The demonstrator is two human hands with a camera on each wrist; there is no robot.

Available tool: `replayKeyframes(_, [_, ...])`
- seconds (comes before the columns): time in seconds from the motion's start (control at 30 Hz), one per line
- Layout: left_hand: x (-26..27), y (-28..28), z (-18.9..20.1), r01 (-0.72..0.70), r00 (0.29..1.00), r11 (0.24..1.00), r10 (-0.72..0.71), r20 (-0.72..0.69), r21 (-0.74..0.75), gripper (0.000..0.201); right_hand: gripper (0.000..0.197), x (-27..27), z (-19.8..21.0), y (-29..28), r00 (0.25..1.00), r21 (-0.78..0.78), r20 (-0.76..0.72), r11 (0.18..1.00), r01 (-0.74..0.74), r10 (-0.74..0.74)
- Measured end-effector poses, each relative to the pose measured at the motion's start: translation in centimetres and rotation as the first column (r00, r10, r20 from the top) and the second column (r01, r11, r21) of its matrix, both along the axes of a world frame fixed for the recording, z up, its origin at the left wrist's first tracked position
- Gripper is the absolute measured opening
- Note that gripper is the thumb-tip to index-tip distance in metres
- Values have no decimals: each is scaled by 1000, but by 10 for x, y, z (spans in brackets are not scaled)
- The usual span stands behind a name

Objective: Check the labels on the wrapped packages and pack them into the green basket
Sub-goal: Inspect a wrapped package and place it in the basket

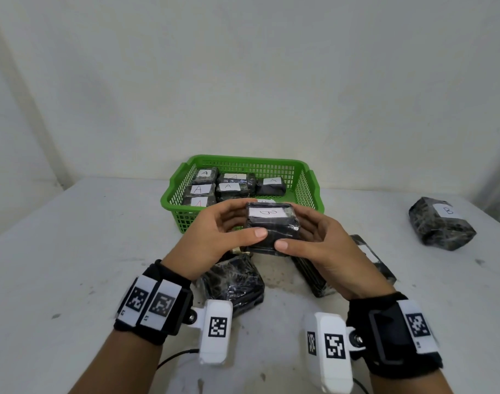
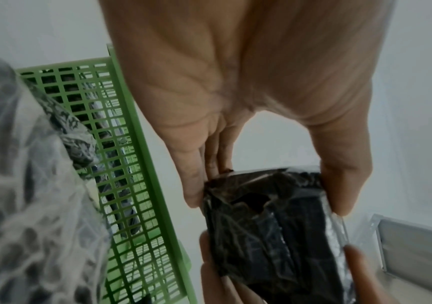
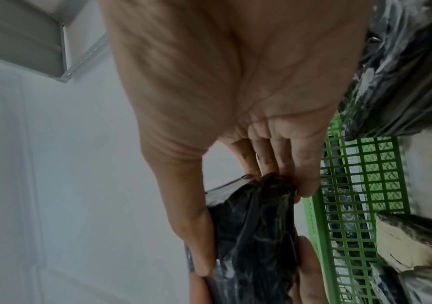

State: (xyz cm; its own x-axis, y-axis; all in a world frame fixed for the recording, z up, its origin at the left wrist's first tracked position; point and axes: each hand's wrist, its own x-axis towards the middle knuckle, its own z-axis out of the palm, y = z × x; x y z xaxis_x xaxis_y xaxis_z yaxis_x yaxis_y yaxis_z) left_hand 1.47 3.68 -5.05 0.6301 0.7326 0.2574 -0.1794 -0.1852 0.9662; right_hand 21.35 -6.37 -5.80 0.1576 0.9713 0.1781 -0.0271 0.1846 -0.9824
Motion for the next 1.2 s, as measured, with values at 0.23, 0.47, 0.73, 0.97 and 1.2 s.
replayKeyframes(0.23, [-2, -2, 2, 18, 1000, 999, -17, -21, 38, 74, 99, -1, -2, 3, 1000, -4, -24, 1000, -1, 1])
replayKeyframes(0.47, [5, 0, -3, -171, 985, 982, 168, 42, 76, 90, 86, -14, 8, 1, 963, -118, -270, 992, -54, 20])
replayKeyframes(0.73, [5, -4, 8, -127, 992, 992, 127, -21, -13, 70, 26, -10, 20, 5, 954, -156, -293, 988, 17, -63])
replayKeyframes(0.97, [14, 0, 24, -235, 972, 971, 232, -44, -53, 43, 31, -12, 42, 18, 960, -220, -266, 975, 26, -85])
replayKeyframes(1.2, [17, 34, 56, -219, 954, 975, 208, -215, -26, 40, 16, -7, 61, 49, 950, -233, -275, 969, 87, -151])
